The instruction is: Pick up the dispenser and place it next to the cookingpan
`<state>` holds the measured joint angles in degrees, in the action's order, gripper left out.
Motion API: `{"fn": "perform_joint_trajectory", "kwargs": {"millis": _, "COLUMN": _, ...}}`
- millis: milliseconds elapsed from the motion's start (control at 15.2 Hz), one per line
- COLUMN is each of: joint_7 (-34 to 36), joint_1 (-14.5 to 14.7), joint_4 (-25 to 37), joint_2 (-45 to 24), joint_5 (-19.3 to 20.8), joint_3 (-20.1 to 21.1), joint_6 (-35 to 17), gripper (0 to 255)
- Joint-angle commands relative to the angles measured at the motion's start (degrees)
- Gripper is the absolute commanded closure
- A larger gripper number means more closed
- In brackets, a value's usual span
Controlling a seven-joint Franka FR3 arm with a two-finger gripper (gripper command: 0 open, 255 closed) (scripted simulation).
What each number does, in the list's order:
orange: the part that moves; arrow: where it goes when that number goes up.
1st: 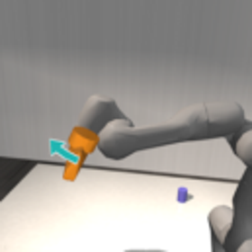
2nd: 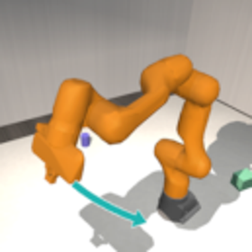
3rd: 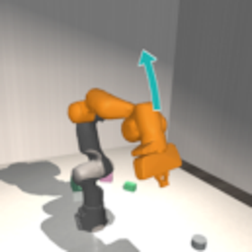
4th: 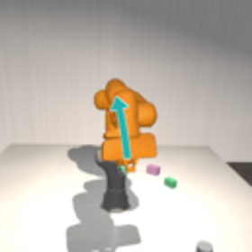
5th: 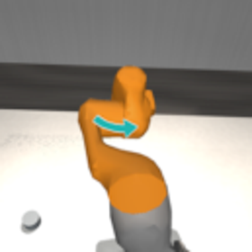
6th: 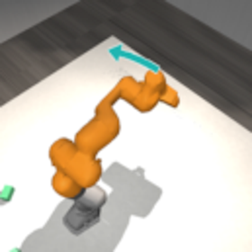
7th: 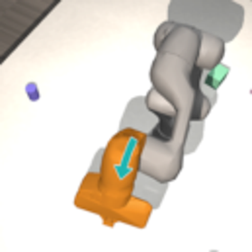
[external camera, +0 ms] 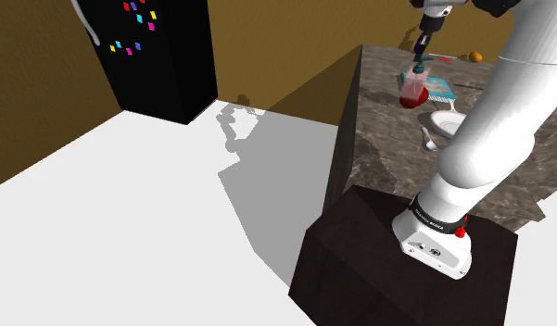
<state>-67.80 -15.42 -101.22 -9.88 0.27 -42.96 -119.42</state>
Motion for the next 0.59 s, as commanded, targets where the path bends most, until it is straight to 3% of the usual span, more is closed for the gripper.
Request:
{"fn": "perform_joint_trajectory", "kwargs": {"millis": 0, "joint_7": 0.01, "joint_1": -0.03, "joint_4": -1.17, "joint_2": -0.27, "joint_5": -0.19, "joint_3": 0.06, "joint_6": -1.40, "gripper": 255}}
{"fn": "perform_joint_trajectory", "kwargs": {"millis": 528, "joint_7": -0.42, "joint_1": -0.44, "joint_4": -5.55, "joint_2": -2.08, "joint_5": -1.56, "joint_3": 0.47, "joint_6": -7.16, "gripper": 255}}
